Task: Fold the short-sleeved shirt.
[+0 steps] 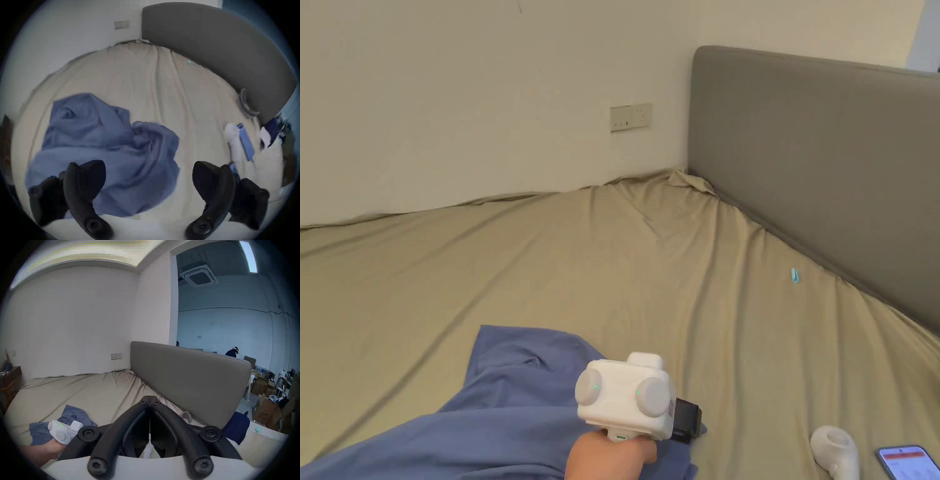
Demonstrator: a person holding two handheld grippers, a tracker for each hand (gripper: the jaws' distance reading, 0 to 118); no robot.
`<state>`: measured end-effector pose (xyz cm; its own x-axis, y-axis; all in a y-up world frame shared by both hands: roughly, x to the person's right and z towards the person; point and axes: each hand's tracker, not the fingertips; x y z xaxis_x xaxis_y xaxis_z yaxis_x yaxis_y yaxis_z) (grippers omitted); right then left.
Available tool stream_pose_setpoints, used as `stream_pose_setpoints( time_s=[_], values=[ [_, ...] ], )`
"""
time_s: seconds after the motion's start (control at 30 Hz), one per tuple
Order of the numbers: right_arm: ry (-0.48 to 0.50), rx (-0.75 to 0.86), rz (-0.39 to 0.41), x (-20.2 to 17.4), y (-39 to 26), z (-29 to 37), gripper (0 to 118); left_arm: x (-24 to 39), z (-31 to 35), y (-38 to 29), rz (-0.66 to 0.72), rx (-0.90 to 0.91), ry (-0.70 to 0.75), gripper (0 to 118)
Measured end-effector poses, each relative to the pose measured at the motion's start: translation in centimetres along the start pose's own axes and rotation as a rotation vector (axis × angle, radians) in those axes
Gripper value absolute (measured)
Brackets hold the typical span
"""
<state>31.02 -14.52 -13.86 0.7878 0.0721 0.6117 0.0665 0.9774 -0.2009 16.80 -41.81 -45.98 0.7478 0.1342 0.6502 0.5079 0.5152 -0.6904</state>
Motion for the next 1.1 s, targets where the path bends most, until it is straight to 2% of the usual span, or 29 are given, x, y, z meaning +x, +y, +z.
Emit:
stream_pose_setpoints(
  time_s=[0.07,0.1,0.2,0.27,0.33,0.4,0.43,0.5,0.53,0.6,0.67,0.77,0.97,1.03,1.07,1.1],
  values=[
    [0.04,0.018,0.009,-0.4,-0.1,-0.5,3,-2.2,3.6,1.6,0.083,0.101,-0.092,115],
    [0.071,0.031,0.004,-0.8,0.1,-0.7,3,-2.6,5.5,0.5,0.089,0.15,-0.093,115],
    [0.241,0.062,-0.089,-2.3,0.4,-0.7,3,-6.6,15.3,0.6,0.051,0.361,-0.07,116],
    [0.339,0.082,-0.116,-3.9,-0.3,-1.0,3,-9.6,23.8,-1.7,-0.02,0.502,0.067,116],
    [0.391,0.075,-0.105,-5.9,-1.3,-1.1,3,-12.2,29.6,-5.6,-0.051,0.628,0.198,116],
    [0.448,0.059,-0.089,-7.9,-2.8,-1.5,3,-14.6,33.7,-10.3,0.018,0.652,0.34,112],
    [0.479,0.041,-0.083,-9.2,-3.7,-1.7,3,-15.9,34.9,-12.7,0.07,0.637,0.398,100],
    [0.545,-0.006,-0.086,-11.4,-5.2,-2.3,3,-18.1,35.5,-16.9,0.16,0.578,0.447,7],
    [0.578,-0.037,-0.087,-12.5,-5.8,-2.6,3,-19.2,35.2,-19.0,0.222,0.562,0.493,0],
    [0.615,-0.097,-0.076,-15.0,-6.6,-2.8,3,-20.8,33.7,-22.2,0.338,0.507,0.544,0],
    [0.657,-0.127,-0.048,-17.1,-7.5,-3.0,3,-22.9,31.5,-25.1,0.43,0.398,0.444,0],
    [0.698,-0.155,0.002,-19.5,-8.2,-2.8,3,-25.6,29.1,-27.5,0.532,0.287,0.413,0],
    [0.7,-0.198,0.045,-21.4,-9.5,-4.2,3,-31.0,25.2,-25.4,0.554,0.313,0.426,0],
    [0.699,-0.211,0.05,-21.7,-9.9,-4.9,3,-33.5,22.7,-24.0,0.521,0.252,0.503,0],
    [0.696,-0.218,0.056,-22.0,-10.1,-5.2,3,-35.3,20.9,-23.1,0.486,0.229,0.551,3],
    [0.691,-0.223,0.062,-22.0,-10.3,-5.3,3,-36.5,19.4,-22.6,0.441,0.205,0.588,34]
  ],
)
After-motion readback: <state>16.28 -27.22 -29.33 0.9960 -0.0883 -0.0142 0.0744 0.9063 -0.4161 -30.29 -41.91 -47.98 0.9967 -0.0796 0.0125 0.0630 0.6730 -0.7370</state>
